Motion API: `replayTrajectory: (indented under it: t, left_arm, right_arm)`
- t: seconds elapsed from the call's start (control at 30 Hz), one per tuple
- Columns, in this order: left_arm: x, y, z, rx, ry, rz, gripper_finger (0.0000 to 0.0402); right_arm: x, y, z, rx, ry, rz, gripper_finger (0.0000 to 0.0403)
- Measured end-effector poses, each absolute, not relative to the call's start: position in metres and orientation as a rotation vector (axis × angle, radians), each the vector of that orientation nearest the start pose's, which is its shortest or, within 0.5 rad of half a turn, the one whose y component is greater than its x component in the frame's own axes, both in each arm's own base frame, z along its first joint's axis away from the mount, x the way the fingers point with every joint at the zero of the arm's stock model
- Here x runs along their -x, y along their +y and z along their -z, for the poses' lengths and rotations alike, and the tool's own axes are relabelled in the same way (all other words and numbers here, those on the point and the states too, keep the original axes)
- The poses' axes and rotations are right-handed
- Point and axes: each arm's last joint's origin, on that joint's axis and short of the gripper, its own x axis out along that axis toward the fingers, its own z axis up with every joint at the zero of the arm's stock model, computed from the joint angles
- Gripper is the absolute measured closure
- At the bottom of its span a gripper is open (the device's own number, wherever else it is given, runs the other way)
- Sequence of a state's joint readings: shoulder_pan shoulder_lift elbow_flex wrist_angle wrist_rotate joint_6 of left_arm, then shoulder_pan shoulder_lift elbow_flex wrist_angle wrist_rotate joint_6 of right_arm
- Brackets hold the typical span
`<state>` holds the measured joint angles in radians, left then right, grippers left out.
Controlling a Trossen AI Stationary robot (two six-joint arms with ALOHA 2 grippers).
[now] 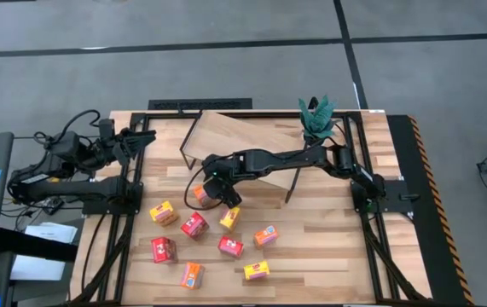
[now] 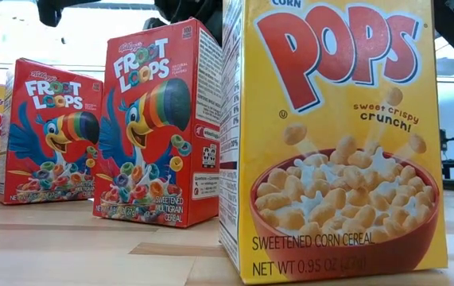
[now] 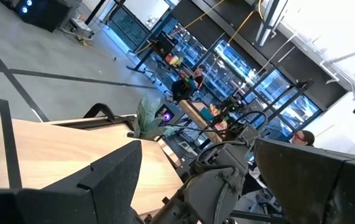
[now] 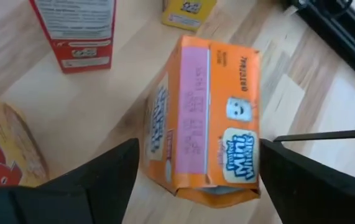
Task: Stack cereal on shelf
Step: Put the top orange cereal box on the shelf
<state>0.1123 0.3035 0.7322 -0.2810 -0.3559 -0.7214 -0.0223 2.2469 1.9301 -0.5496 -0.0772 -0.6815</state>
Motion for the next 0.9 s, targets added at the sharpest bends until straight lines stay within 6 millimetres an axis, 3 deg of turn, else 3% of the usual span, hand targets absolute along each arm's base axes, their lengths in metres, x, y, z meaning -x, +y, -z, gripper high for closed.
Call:
replayTrajectory:
  t: [0.37, 0.73, 0.9]
  left_arm:
    - [-0.058, 0.018, -0.353, 0.707, -0.323, -0.444, 0.0101]
    - [-0.058, 0.018, -0.353, 0.707, -0.323, -0.447, 0.0101]
    - [-0.058, 0.018, -0.352, 0.707, -0.322, -0.447, 0.0101]
  right_arm:
    - [-0.491, -0.009, -0.212, 0.578, 0.903, -0.374, 0.0083]
    - [-0.496, -0.016, -0.242, 0.513, 0.86, -0.313, 0.0086]
    - [-0.495, -0.019, -0.244, 0.478, 0.877, -0.297, 0.0086]
